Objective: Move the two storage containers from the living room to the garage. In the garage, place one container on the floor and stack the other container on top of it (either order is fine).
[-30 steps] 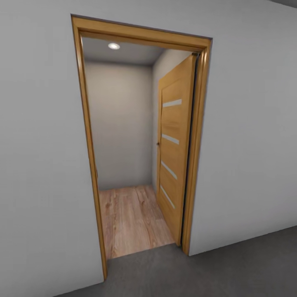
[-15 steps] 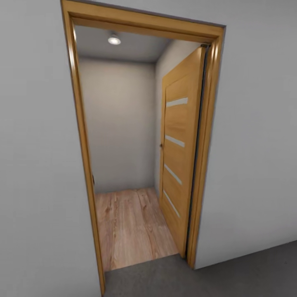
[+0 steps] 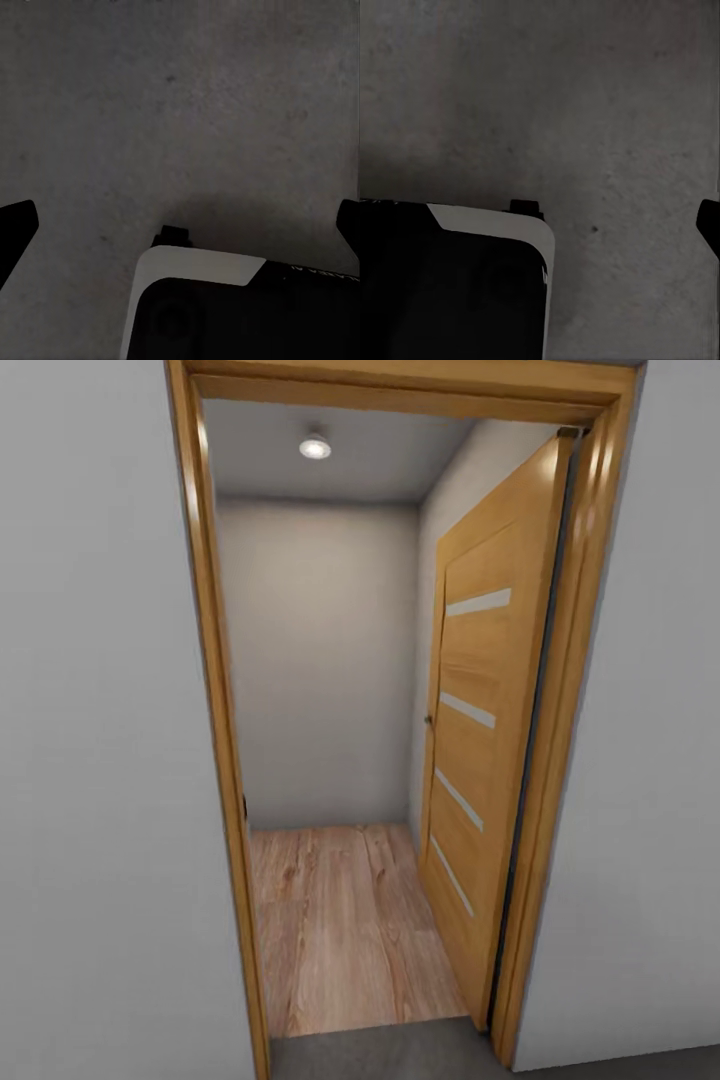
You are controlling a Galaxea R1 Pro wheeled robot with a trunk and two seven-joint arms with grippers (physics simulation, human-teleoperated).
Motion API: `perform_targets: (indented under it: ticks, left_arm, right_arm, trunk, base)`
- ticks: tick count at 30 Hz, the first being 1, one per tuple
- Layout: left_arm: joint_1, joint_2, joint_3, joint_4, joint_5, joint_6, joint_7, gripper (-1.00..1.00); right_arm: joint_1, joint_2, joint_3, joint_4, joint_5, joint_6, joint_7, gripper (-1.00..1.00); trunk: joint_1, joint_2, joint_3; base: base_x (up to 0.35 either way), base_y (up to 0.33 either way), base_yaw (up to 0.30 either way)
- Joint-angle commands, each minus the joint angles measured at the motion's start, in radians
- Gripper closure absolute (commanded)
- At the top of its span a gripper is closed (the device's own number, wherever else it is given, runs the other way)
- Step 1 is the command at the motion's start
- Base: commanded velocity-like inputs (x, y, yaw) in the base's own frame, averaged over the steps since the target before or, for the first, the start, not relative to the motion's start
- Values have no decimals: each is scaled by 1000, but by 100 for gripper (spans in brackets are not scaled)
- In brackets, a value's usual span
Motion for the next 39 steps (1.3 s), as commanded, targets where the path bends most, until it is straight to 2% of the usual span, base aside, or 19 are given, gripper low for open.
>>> perform_targets:
  ticks: [1,6,29,39]
  left_arm:
    - [-1,0,-8,0,7,-2,3,-100]
    - [-1,-1,-8,0,6,-3,3,-100]
    - [-1,1,-8,0,8,-2,2,-100]
    - [-1,2,-9,0,11,-4,3,-100]
  right_arm:
    - [-1,0,3,3,6,-5,-2,-100]
    - [-1,-1,3,3,6,-5,-2,-100]
    - [-1,2,15,3,15,3,-2,-100]
    - [-1,1,15,3,17,1,-2,-100]
  trunk:
    - [1,-1,-2]
    - [1,-1,-2]
    - [1,-1,-2]
    - [1,-1,-2]
  base:
    - [279,-162,267]
    - [269,-172,144]
    - [261,-175,7]
    - [319,-22,236]
